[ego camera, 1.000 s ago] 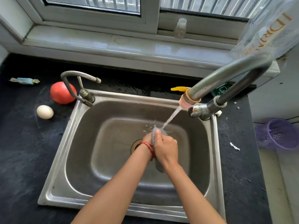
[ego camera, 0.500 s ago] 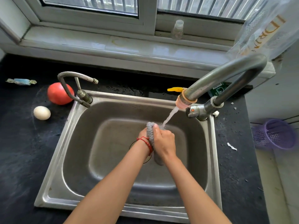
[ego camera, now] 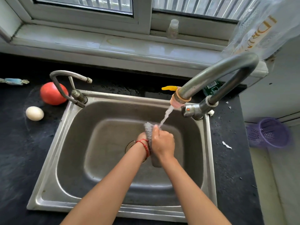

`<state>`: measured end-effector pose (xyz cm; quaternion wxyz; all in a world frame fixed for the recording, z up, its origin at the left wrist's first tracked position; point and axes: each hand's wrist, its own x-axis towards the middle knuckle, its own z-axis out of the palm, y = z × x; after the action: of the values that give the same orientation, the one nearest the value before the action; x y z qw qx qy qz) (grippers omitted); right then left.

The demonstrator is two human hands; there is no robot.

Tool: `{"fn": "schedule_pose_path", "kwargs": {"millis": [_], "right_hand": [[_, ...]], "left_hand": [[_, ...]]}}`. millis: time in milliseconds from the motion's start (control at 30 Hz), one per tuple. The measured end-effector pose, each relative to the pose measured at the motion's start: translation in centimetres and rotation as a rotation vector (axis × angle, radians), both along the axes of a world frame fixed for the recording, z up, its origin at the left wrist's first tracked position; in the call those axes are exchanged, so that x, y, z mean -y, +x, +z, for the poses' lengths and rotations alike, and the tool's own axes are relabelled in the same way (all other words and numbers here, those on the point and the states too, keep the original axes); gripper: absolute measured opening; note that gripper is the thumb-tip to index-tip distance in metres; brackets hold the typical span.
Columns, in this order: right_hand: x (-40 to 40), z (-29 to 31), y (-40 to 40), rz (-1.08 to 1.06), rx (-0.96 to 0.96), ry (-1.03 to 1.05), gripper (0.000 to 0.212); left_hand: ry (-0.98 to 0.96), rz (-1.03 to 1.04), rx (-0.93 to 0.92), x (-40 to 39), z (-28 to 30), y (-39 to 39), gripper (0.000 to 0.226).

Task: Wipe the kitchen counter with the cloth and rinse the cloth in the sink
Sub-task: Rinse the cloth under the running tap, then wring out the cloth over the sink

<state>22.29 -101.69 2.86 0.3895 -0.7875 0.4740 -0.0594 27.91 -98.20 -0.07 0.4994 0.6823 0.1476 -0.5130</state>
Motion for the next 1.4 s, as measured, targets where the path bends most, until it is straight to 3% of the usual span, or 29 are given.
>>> {"fn": "schedule_pose_path", "kwargs": {"millis": [167, 267, 433, 567, 667, 1000, 1167, 1267, 1400], "right_hand": [[3.6, -0.5, 0.5, -0.112, -0.161, -0.031, 0.053], [3.5, -0.6, 0.0, -0.205, -0.078, -0.021, 0.051], [5.2, 1.7, -2.5, -0.386, 0.23, -0.266, 0.026], [6.8, 3.5, -1.0, -0.259, 0.227, -0.373, 0.026], [7.8, 3.5, -0.8, -0.211, 0.226, -0.462, 0.024], [8.8, 3.7, -1.4, -0.352, 0.242, -0.32, 0.029], [7.8, 3.2, -3.8, -0.342, 0.283, -0.287, 0.033], [6.6, 3.2, -4.1, -0.097, 0.331, -0.055, 0.02], [6.2, 3.6, -3.0, 0.448, 0.254, 0.365, 0.074]], "left_hand": [[-0.093, 0.189, -0.127, 0.5, -0.1, -1.5, 0.02], [-0.131, 0.25, -0.034, 0.3, 0.4, -1.0, 0.014], [-0.132, 0.279, 0.044, 0.3, 1.0, -0.5, 0.016], [-0.149, 0.273, 0.039, 0.4, 0.9, -0.5, 0.035], [-0.16, 0.229, 0.053, -0.1, 1.0, -0.5, 0.021], [-0.284, 0.176, 0.066, -1.3, 1.9, 0.3, 0.019], [-0.31, 0.026, 0.131, -1.8, 2.9, 0.5, 0.019], [-0.289, -0.207, 0.284, -1.9, 4.2, 1.0, 0.012], [-0.301, -0.653, 0.506, -1.8, 6.3, 1.7, 0.016]]}}
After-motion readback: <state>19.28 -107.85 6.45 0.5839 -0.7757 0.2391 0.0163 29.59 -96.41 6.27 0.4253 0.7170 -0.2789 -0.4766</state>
